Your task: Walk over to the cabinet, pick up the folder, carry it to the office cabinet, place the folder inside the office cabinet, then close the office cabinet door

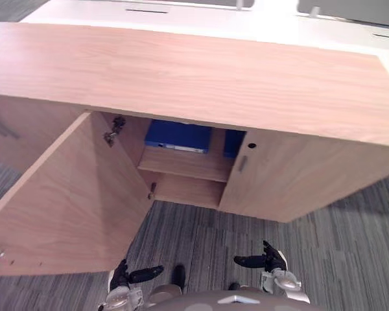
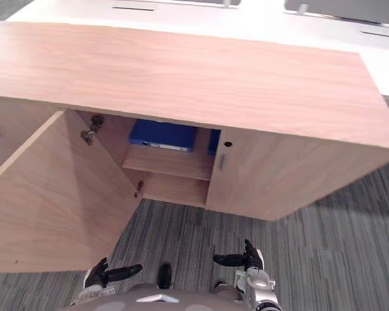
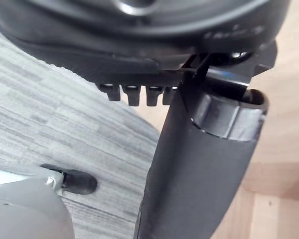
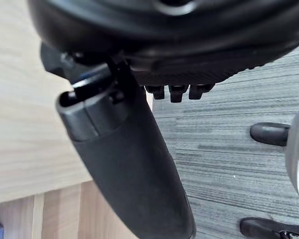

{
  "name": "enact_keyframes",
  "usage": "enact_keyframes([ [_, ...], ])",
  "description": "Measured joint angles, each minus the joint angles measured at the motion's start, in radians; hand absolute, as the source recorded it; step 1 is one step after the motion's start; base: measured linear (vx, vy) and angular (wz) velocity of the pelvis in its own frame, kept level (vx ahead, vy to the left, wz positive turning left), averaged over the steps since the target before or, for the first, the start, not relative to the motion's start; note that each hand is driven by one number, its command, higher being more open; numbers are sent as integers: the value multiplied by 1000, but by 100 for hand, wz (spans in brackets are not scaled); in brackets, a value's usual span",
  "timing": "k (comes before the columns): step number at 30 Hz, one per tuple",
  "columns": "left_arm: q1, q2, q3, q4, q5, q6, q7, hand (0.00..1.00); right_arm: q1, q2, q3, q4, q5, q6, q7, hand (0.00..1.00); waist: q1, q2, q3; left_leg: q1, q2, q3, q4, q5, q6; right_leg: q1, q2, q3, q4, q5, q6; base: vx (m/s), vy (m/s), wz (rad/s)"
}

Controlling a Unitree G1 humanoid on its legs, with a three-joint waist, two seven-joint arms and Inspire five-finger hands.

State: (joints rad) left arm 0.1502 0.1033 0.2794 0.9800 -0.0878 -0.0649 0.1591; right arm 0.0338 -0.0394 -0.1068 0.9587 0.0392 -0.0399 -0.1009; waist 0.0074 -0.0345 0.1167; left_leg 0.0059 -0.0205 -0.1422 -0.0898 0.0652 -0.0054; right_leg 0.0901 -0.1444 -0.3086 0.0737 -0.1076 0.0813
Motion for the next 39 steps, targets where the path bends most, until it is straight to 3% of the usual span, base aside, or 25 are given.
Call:
enact_keyframes([
  [5, 14, 13, 136, -75, -51, 0, 9, 100, -21, -6, -9, -4, 0, -5, -12, 100, 32, 5, 7, 1, -7, -78, 0, 10, -10, 45, 2, -68, 0, -10, -6, 13, -47, 52],
  [12, 33, 72, 283, -138, -95, -17, 24, 100, -17, -6, 6, -5, 0, -5, -12, 100, 52, 8, 31, 1, -42, -164, -6, 26, -8, 85, -23, -121, 12, -67, 15, -37, -25, 40],
  [16, 39, 117, 340, -216, -160, -20, 33, 100, -14, -3, 11, -5, 0, -4, -12, 100, 90, -7, 42, -10, -50, -200, -5, 28, -9, 100, -27, -162, 9, -79, 15, -3, -21, 26],
  [20, 38, 183, 347, -282, -189, -23, 33, 100, -19, -5, 12, -17, 0, -6, -12, 100, 106, -26, 42, -15, -65, -233, -1, 31, -6, 110, -29, -183, 8, -80, 16, 68, -16, 32],
  [28, 35, 277, 314, -458, -199, -66, 27, 100, -20, -10, 44, -28, 1, -12, -7, 100, 105, -25, 43, 0, -67, -247, 0, 33, -3, 124, -30, -113, 11, -56, -5, 54, 3, 10],
  [39, 29, 295, 271, -552, -194, -84, 5, 100, 37, -13, 47, -29, 0, -12, 6, 100, 89, -6, 49, -7, -38, -193, -6, 31, -7, 96, -10, -30, -4, -42, -14, -35, -8, -17],
])
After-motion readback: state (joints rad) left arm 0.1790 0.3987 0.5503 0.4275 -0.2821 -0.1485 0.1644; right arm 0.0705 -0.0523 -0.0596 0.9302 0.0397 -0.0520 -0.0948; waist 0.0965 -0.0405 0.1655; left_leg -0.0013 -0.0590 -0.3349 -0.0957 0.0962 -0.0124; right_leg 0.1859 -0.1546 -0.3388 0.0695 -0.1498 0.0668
